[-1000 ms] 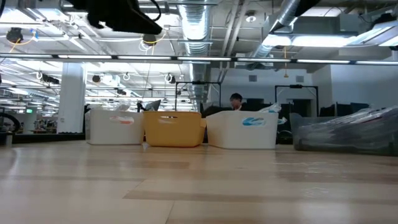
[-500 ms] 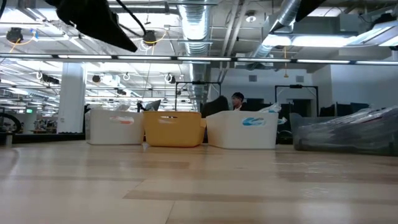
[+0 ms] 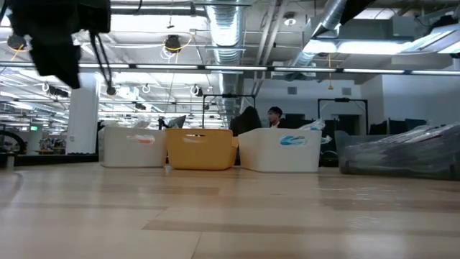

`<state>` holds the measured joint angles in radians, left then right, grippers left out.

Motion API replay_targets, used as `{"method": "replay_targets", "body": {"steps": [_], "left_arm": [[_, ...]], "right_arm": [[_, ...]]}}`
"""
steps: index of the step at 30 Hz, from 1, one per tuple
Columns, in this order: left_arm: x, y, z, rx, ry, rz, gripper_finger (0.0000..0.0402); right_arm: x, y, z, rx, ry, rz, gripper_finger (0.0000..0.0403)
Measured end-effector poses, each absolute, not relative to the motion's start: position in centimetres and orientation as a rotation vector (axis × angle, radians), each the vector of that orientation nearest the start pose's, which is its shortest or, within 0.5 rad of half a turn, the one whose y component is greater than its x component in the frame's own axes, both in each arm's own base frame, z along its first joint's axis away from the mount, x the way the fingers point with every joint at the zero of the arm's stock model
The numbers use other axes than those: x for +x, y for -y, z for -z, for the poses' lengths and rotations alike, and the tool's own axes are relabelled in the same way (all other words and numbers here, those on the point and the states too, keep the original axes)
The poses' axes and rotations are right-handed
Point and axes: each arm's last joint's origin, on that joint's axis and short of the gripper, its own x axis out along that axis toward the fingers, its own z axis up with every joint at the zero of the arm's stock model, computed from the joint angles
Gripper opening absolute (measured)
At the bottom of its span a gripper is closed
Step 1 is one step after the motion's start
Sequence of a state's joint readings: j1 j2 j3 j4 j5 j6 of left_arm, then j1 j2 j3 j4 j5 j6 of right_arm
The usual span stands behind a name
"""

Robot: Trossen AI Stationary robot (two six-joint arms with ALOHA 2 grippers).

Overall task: Pick & Place Toothbrushes
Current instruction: Put the white violet toothbrush into the black transparent bin

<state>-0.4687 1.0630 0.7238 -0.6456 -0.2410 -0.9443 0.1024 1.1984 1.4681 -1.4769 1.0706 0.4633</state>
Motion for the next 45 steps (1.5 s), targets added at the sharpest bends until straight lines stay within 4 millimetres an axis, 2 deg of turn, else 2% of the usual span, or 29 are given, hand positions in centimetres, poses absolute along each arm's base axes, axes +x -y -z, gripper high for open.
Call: {"method": "replay_targets", "body": {"steps": [6, 10, 22, 30, 35, 38, 41, 45], "left_arm": [[17.1, 9.2, -22.8, -0.863, -1.032, -0.286, 0.0136], [16.3, 10.0, -22.6, -0.949, -1.095, -0.32, 0.0135], [14.3, 11.3, -22.0, -1.008, -1.194, -0.436, 0.01], [12.9, 11.3, -19.6, -0.927, -1.266, -0.462, 0.0093], [12.4, 11.4, -19.0, -1.032, -1.415, -0.489, 0.0093], [12.0, 11.6, -19.0, -1.017, -1.461, -0.48, 0.0092], [11.6, 11.2, -18.8, -0.97, -1.441, -0.546, 0.0092], [11.3, 10.8, -18.6, -1.009, -1.425, -0.677, 0.0092]], "right_arm": [[17.5, 0.7, -39.6, -0.285, -0.805, 1.033, 0.023], [17.5, 0.7, -39.6, -0.279, -0.81, 1.025, 0.023], [17.7, 0.7, -39.6, -0.265, -0.795, 1.023, 0.023], [17.7, 0.7, -39.6, -0.264, -0.794, 1.022, 0.023], [17.7, 0.7, -39.6, -0.265, -0.795, 1.022, 0.023], [17.7, 0.7, -39.6, -0.269, -0.796, 1.02, 0.023], [17.7, 0.7, -39.6, -0.269, -0.796, 1.02, 0.023], [17.7, 0.7, -39.6, -0.267, -0.793, 1.02, 0.023]]}}
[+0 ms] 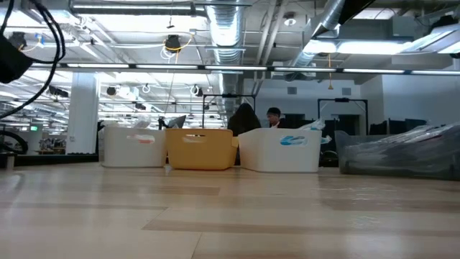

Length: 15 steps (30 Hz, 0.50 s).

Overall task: Pick & Place Toothbrushes
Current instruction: Put the white violet toothbrush into the black transparent bin

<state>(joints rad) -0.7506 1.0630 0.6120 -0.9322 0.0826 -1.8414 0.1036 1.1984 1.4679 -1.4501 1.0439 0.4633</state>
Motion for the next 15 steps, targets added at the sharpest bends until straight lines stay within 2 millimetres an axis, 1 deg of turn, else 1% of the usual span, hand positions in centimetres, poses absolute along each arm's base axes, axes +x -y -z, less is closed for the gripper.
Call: {"method": "replay_targets", "body": {"steps": [5, 7, 12, 15], "left_arm": [[10.9, 10.5, -17.6, -1.203, -1.355, -0.922, 0.0092], [10.7, 10.3, -17.1, -1.239, -1.335, -0.989, 0.0092], [10.3, 9.8, -16.1, -1.223, -1.312, -1.03, 0.0092], [10.3, 9.8, -15.7, -1.235, -1.302, -1.008, 0.0092]], "right_arm": [[17.7, 0.7, -39.6, -0.266, -0.792, 1.02, 0.023], [17.7, 0.7, -39.6, -0.267, -0.793, 1.02, 0.023], [17.7, 0.7, -39.6, -0.269, -0.794, 1.019, 0.023], [17.7, 0.7, -39.6, -0.268, -0.794, 1.019, 0.023]]}}
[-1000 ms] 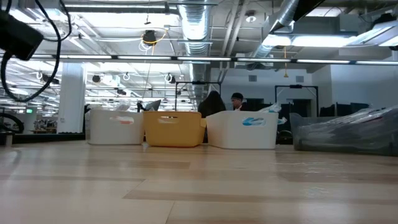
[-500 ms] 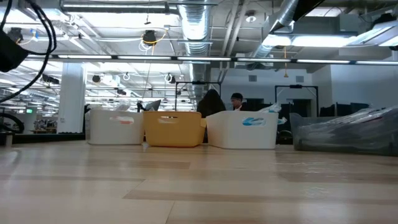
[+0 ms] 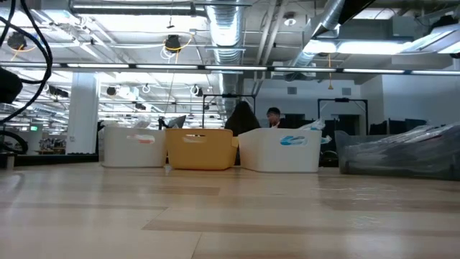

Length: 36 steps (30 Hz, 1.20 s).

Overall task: Pick & Place Toothbrushes
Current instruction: Put the white violet toothbrush into the black transparent bin

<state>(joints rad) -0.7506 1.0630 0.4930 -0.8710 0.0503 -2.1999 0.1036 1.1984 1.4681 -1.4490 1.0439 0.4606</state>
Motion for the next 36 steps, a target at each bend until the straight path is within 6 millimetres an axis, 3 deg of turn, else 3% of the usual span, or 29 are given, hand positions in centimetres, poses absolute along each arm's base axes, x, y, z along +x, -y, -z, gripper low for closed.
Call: {"method": "replay_targets", "body": {"steps": [4, 21, 24, 29, 36], "left_arm": [[10.6, 10.0, -15.4, -1.225, -1.275, -0.938, 0.0092], [9.6, 9.0, -12.6, -1.198, -1.28, -0.93, 0.0091], [9.6, 9.0, -12.6, -1.196, -1.278, -0.93, 0.0076], [9.8, 9.1, -12.8, -1.138, -1.257, -0.881, 0.0018], [10.3, 9.3, -13.1, -1.111, -1.204, -0.821, 0.0022]], "right_arm": [[17.7, 0.7, -39.6, -0.268, -0.794, 1.019, 0.023], [17.7, 0.7, -39.6, -0.266, -0.791, 1.02, 0.023], [17.8, 0.7, -39.7, -0.265, -0.789, 1.02, 0.023], [17.8, 0.7, -39.7, -0.264, -0.788, 1.02, 0.023], [17.9, 0.7, -39.7, -0.253, -0.773, 1.02, 0.023]]}}
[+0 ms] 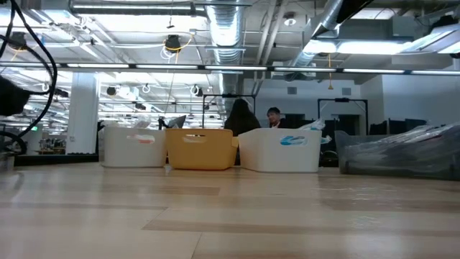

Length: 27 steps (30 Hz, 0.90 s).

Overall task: Pick & Place Toothbrushes
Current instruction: Put the white violet toothbrush into the black transparent bin

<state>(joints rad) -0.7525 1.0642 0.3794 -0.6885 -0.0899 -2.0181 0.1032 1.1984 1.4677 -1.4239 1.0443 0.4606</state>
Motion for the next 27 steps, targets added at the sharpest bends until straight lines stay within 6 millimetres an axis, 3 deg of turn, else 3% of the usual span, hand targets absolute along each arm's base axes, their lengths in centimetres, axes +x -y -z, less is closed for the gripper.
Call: {"method": "replay_targets", "body": {"steps": [8, 14, 17, 21, 24, 27], "left_arm": [[12.7, 9.6, -15.1, -0.899, -0.72, -0.641, 0.0017], [14.3, 10.1, -16.5, -0.614, -0.445, -0.508, 0.0017], [15.2, 10.2, -17.6, -0.397, -0.32, -0.485, 0.0017], [16.6, 10.6, -19.9, -0.084, -0.129, -0.567, 0.0018], [17.7, 10.3, -21.8, 0.043, -0.072, -0.579, 0.0018], [18.9, 9.6, -23.6, 0.083, 0.018, -0.398, 0.0019]], "right_arm": [[18.5, 0.6, -38.8, -0.254, -0.786, 0.985, 0.023], [21.8, -0.6, -36.3, -0.243, -0.779, 0.644, 0.023], [23.9, -1.7, -35.2, -0.249, -0.67, 0.379, 0.023], [26.2, -3.2, -34.1, -0.244, -0.386, 0.037, 0.0225], [27.5, -3.7, -33.4, -0.305, -0.221, -0.061, 0.0217], [28.8, -3.6, -32.4, -0.357, -0.166, -0.057, 0.021]]}}
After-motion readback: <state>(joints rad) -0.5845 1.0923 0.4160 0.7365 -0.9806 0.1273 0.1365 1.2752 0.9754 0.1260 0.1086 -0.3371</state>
